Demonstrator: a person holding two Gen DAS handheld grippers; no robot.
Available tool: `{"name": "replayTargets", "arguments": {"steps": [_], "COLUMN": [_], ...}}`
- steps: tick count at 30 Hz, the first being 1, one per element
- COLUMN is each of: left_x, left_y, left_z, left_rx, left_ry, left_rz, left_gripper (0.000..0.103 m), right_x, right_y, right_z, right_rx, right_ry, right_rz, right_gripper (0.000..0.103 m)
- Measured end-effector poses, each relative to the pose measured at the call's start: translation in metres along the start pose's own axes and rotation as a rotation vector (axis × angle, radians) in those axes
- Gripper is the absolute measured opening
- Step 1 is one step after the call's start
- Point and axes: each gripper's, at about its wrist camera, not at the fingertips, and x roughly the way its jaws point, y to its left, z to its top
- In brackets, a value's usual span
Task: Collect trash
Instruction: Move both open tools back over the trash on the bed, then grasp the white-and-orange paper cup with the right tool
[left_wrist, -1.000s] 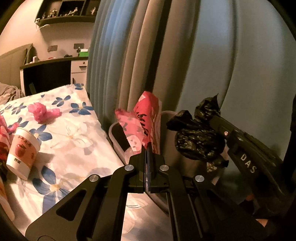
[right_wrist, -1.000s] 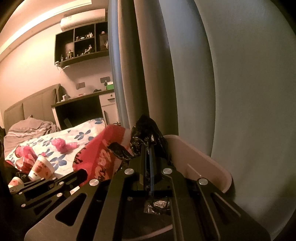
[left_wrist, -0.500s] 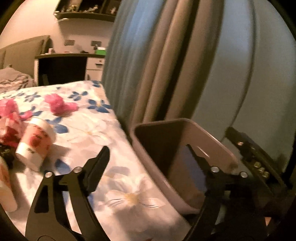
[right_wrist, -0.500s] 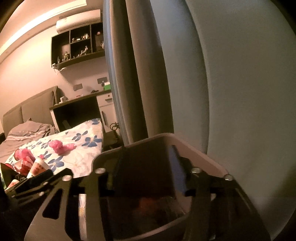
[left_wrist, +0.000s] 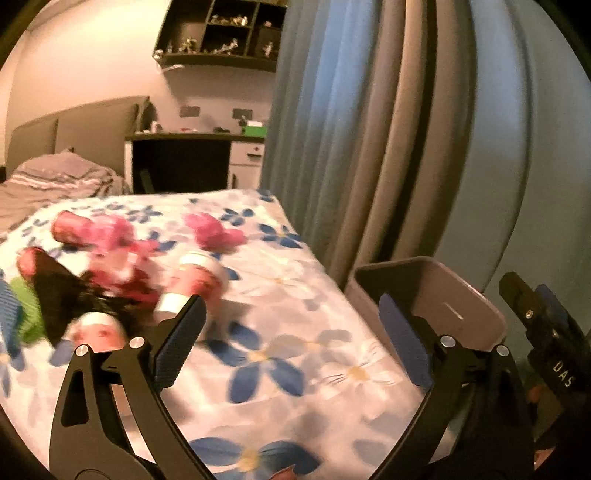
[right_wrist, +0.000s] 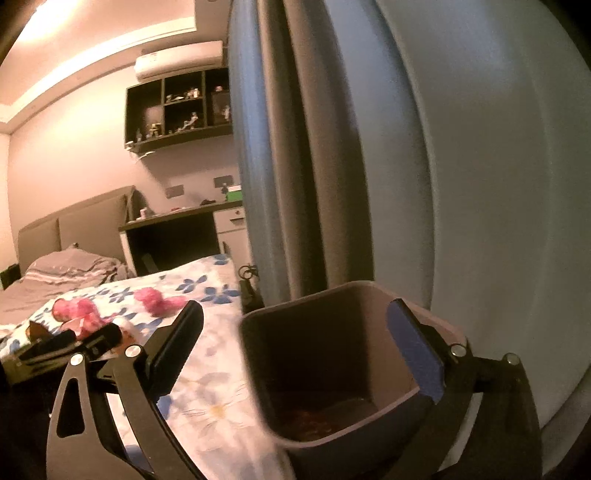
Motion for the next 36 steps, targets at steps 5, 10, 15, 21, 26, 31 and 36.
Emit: {"name": "replayTargets", "arguments": {"steps": [5,10,15,21,26,31,36], "left_x": [-0.033,-0.062,-0.089,-0.117,-0.127,-0.133,-0.132], "left_y": [0.039,0.089,0.139,0.184,0.200,0.211,0.218], "left_z": [-0.001,-0.011,-0.022,-0.031,-0.037,-0.038,-0.036], "left_rx": [0.013,0.009,-0.029,-0.099,-0.119,-0.141,-0.140], "left_ry": [-0.039,-0.073,-0.098,-0.104,-0.104,-0.118,-0.128], "left_rz": [0.074,0.206,0.351,0.433,0.462,0.479,0.476], "left_gripper": [0.093,0.093,0.093,0.093,0.093,0.093,0.093], "right_x": [-0.012,-0.021,-0.029,-0.035,-0.034,-0.026,-0.010], "right_y": [0.027,0.065,0.112,0.168,0.203,0.236,0.255], "right_z": [-0.002,-0.010,-0.026,-0.048,-0.060,-0.073,-0.083], "right_rx": [-0.021,-0.044,-0.081,-0.137,-0.174,-0.211,-0.215], "right_ry": [0.010,0.030,0.065,0.118,0.159,0.239,0.332], "right_rz": [0.080,0.174,0.265,0.351,0.402,0.455,0.484], "right_gripper": [0.096,0.096,0.096,0.092,0.087,0.064,0.052]}}
